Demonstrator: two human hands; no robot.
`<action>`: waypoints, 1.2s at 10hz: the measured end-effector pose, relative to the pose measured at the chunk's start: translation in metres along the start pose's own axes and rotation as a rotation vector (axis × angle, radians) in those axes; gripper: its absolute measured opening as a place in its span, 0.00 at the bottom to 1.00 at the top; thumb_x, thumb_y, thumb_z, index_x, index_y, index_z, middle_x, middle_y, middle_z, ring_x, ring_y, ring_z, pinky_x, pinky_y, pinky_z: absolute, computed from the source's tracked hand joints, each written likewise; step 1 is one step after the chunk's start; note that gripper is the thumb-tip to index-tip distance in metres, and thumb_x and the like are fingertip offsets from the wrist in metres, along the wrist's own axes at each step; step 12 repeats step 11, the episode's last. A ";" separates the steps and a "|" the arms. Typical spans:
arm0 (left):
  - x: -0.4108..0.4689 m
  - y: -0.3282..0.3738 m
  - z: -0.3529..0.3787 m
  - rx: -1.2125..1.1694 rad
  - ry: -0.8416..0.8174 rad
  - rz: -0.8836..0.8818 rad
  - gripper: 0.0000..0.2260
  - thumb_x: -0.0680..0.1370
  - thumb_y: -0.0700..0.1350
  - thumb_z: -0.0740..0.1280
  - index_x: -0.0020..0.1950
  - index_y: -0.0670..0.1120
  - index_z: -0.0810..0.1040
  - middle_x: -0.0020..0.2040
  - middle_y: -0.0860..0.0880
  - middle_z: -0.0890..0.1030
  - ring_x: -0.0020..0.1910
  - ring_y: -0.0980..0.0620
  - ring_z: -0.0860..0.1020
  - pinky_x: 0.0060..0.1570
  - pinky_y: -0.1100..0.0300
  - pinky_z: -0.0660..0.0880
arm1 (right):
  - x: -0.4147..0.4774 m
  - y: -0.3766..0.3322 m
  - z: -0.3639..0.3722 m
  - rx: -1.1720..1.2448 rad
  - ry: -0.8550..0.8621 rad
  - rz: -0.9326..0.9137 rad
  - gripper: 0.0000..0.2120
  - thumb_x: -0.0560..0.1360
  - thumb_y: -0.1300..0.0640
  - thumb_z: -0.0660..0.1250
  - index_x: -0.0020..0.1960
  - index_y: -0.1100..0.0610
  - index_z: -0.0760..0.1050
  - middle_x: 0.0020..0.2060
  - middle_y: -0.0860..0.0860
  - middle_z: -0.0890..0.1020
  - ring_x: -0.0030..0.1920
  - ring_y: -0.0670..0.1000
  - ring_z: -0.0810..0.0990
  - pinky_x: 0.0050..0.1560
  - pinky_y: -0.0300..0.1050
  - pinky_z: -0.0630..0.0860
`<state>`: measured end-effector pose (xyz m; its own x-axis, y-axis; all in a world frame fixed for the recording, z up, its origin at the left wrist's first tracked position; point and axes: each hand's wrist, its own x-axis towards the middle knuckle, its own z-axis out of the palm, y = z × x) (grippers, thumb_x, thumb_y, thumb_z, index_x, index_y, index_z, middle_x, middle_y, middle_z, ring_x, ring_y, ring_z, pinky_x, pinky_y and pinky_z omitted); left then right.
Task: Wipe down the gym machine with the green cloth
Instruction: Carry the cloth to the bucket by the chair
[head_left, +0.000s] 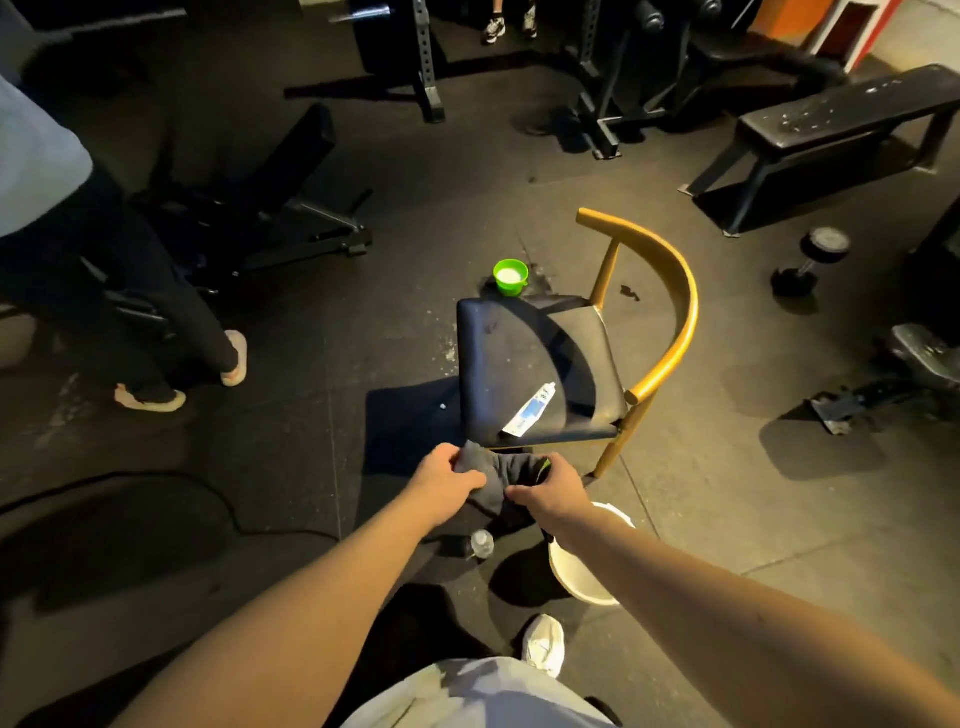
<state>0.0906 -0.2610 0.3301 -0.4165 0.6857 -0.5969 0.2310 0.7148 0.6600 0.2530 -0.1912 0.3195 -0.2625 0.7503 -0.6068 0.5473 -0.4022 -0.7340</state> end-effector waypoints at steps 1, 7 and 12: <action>0.043 0.011 0.003 0.011 -0.031 0.007 0.11 0.78 0.45 0.72 0.58 0.46 0.76 0.54 0.48 0.79 0.51 0.52 0.77 0.44 0.59 0.74 | 0.045 -0.011 0.002 -0.078 0.064 0.066 0.24 0.69 0.60 0.79 0.57 0.52 0.68 0.52 0.51 0.79 0.55 0.52 0.80 0.57 0.49 0.80; 0.413 -0.044 0.042 0.080 -0.161 -0.232 0.07 0.80 0.48 0.69 0.52 0.47 0.74 0.48 0.49 0.77 0.46 0.48 0.74 0.46 0.56 0.69 | 0.404 -0.009 0.093 -0.479 0.159 0.199 0.17 0.76 0.66 0.65 0.64 0.58 0.69 0.53 0.57 0.79 0.49 0.57 0.76 0.47 0.46 0.70; 0.427 -0.048 0.034 0.097 -0.306 -0.403 0.22 0.84 0.44 0.64 0.77 0.41 0.67 0.73 0.41 0.72 0.72 0.40 0.71 0.66 0.52 0.69 | 0.392 -0.027 0.115 -0.367 0.211 0.299 0.25 0.78 0.65 0.65 0.75 0.55 0.69 0.65 0.57 0.78 0.65 0.59 0.77 0.58 0.44 0.73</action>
